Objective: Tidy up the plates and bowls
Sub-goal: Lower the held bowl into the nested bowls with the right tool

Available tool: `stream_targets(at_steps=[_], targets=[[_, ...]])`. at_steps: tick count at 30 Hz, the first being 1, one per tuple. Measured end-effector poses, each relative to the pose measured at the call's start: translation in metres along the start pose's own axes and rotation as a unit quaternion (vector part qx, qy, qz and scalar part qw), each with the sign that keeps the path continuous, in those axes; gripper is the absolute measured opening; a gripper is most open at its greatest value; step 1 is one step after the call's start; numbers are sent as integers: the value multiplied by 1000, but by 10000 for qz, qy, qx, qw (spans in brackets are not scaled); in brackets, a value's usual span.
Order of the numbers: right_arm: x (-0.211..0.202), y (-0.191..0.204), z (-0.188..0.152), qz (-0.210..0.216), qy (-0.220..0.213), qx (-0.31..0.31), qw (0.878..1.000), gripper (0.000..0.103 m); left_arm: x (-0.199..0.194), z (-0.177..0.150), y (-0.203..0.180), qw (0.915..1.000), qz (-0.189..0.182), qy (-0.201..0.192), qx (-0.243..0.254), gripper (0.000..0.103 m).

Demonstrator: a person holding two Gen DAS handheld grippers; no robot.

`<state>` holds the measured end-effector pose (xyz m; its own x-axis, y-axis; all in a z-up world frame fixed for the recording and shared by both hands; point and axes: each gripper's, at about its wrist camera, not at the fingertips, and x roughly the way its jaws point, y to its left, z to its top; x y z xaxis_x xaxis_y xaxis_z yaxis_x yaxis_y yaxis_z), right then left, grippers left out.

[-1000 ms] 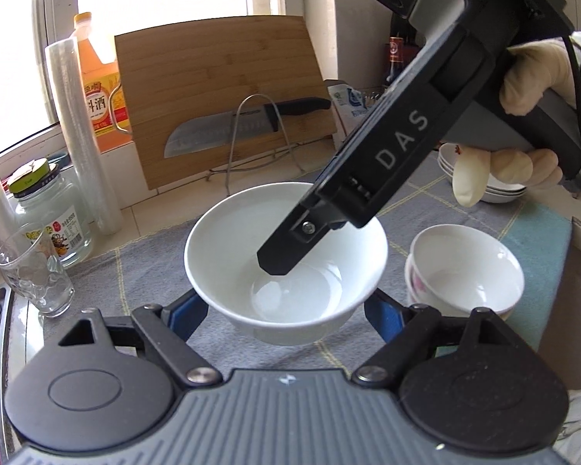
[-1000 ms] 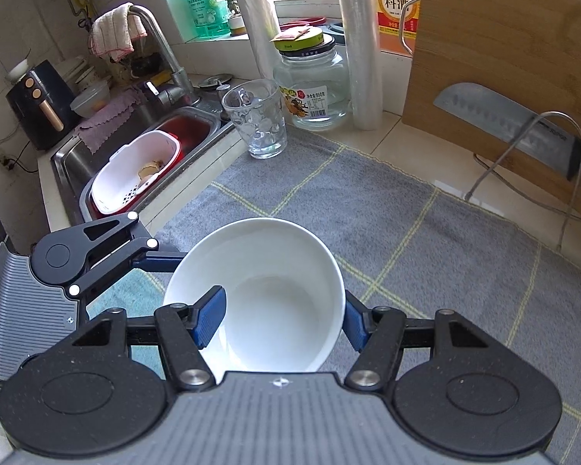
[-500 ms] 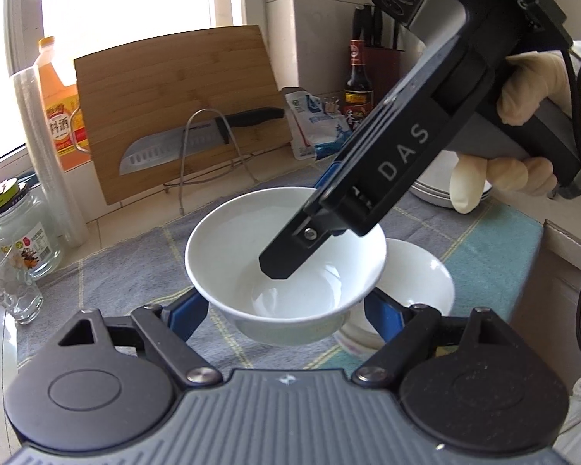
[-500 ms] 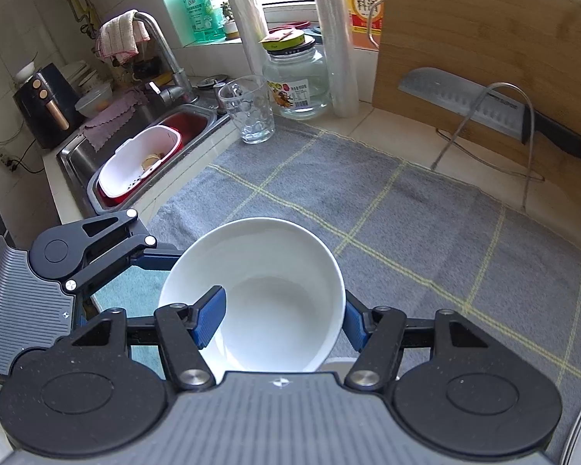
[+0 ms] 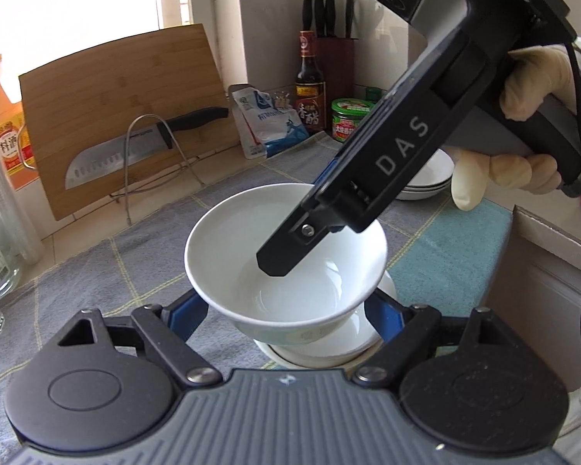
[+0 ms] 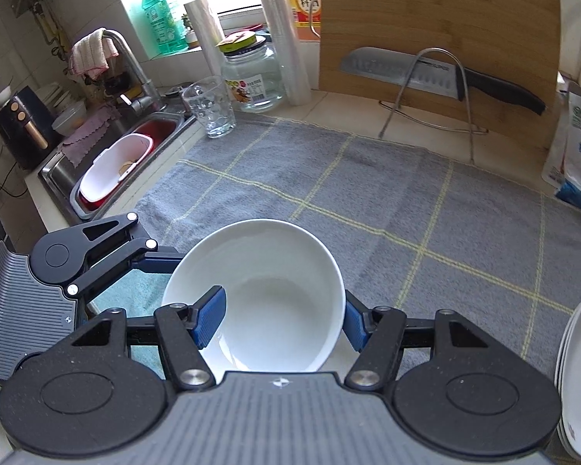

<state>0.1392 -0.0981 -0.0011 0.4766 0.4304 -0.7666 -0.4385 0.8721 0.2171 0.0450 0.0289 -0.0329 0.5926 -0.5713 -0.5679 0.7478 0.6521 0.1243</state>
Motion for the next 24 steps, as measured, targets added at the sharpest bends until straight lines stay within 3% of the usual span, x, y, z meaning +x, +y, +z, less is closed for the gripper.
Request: stream_targets(at_steps=[24], targets=[[12, -24, -12, -107, 108, 104, 9998, 69, 29, 5, -10, 9986, -260, 468, 15, 87]])
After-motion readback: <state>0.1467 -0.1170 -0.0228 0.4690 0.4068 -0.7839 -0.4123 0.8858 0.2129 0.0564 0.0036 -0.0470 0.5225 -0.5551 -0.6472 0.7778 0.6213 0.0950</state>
